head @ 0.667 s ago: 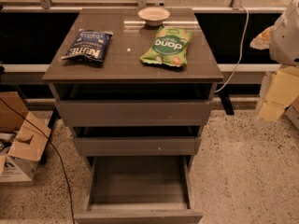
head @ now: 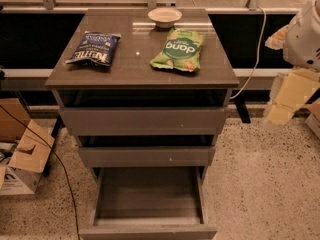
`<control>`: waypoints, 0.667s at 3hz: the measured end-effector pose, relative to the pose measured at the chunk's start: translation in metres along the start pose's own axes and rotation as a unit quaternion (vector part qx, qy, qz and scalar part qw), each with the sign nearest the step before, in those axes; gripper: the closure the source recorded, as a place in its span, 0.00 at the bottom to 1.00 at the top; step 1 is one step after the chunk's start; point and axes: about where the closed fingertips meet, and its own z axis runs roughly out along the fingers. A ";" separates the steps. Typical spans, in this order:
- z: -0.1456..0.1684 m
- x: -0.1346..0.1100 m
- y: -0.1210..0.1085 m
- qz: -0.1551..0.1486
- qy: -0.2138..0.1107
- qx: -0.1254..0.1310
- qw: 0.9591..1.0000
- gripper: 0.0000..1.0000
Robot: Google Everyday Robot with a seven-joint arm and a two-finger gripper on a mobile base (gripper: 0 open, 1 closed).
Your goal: Place green rice chip bag into bottom drawer
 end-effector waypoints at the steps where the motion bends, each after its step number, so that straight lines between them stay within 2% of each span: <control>1: 0.015 -0.021 -0.021 0.027 -0.033 0.014 0.999 0.00; 2: 0.035 -0.032 -0.049 0.071 -0.067 0.019 0.995 0.00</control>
Offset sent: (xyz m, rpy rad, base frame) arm 0.1136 0.0232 -0.0255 0.2892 -0.0619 -0.2068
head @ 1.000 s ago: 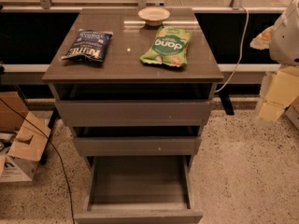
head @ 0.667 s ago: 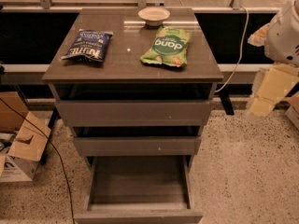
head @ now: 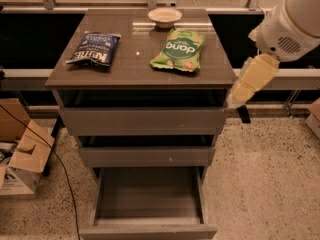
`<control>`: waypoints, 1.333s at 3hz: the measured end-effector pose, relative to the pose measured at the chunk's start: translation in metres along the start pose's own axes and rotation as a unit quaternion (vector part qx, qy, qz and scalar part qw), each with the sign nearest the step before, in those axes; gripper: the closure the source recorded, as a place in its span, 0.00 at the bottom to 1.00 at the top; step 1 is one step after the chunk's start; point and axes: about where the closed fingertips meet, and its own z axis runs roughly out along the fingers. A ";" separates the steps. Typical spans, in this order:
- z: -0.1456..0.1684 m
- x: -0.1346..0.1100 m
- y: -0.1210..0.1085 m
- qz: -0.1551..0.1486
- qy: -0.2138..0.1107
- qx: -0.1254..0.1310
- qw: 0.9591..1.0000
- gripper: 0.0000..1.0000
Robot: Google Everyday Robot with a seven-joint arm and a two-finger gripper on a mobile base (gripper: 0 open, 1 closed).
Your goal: Place green rice chip bag into bottom drawer
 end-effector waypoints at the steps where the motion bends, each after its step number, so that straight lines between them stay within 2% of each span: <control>1: 0.024 -0.008 -0.029 0.045 -0.027 -0.001 0.999 0.00; 2: 0.054 -0.015 -0.069 0.074 -0.039 -0.003 0.997 0.00; 3: 0.054 -0.015 -0.069 0.074 -0.039 -0.003 0.996 0.00; 4: 0.065 -0.017 -0.074 0.100 -0.042 0.006 0.994 0.00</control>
Offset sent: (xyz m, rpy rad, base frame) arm 0.1338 -0.0074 -0.0361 0.1688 0.0216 -0.1514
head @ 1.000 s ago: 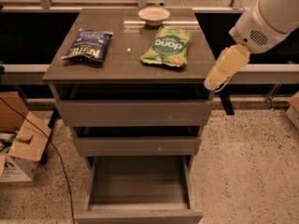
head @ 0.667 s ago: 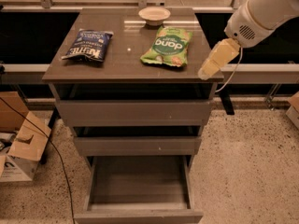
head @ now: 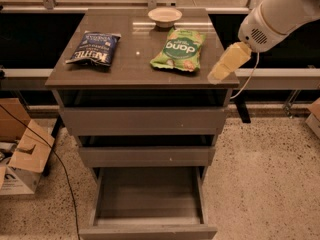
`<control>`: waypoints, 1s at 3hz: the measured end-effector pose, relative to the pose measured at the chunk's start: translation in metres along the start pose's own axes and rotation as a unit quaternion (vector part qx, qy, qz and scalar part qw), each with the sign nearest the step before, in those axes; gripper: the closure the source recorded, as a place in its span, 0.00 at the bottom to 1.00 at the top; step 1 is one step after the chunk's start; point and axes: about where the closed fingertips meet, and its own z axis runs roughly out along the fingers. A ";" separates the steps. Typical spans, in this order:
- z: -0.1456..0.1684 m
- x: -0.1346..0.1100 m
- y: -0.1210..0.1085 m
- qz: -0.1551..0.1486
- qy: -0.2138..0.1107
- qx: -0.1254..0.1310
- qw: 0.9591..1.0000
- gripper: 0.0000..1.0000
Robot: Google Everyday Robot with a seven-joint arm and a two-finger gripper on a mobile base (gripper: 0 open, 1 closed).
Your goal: Place green rice chip bag into bottom drawer
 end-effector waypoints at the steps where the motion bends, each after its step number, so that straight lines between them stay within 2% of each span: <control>1: 0.027 -0.023 -0.013 0.034 -0.032 0.013 0.999 0.00; 2: 0.061 -0.053 -0.027 0.057 -0.064 0.017 0.996 0.00; 3: 0.099 -0.079 -0.038 0.075 -0.083 0.002 0.994 0.00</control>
Offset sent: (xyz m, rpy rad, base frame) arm 0.1306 0.0772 -0.0311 0.2353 -0.0982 -0.1299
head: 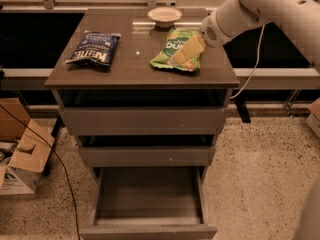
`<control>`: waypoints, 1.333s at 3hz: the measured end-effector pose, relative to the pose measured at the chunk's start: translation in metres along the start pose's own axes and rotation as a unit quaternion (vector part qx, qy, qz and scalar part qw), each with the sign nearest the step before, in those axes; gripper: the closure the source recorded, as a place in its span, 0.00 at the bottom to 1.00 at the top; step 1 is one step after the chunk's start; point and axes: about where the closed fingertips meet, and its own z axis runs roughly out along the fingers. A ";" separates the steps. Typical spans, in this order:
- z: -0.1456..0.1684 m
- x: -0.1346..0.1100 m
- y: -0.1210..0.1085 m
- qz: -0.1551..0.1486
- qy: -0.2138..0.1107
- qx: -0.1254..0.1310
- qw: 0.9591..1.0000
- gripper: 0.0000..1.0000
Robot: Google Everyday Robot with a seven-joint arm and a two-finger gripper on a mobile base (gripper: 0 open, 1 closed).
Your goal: Place green rice chip bag into bottom drawer
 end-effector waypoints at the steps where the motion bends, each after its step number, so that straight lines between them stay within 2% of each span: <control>1: 0.041 -0.018 -0.010 0.029 -0.019 -0.013 0.999 0.00; 2: 0.079 -0.025 -0.021 0.064 -0.021 -0.021 0.998 0.00; 3: 0.115 -0.012 -0.035 0.117 0.004 -0.017 0.993 0.27; 4: 0.114 -0.013 -0.036 0.117 0.004 -0.017 0.993 0.50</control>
Offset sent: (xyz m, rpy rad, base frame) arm 0.1128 0.0467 -0.0640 0.1826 0.1004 -0.1341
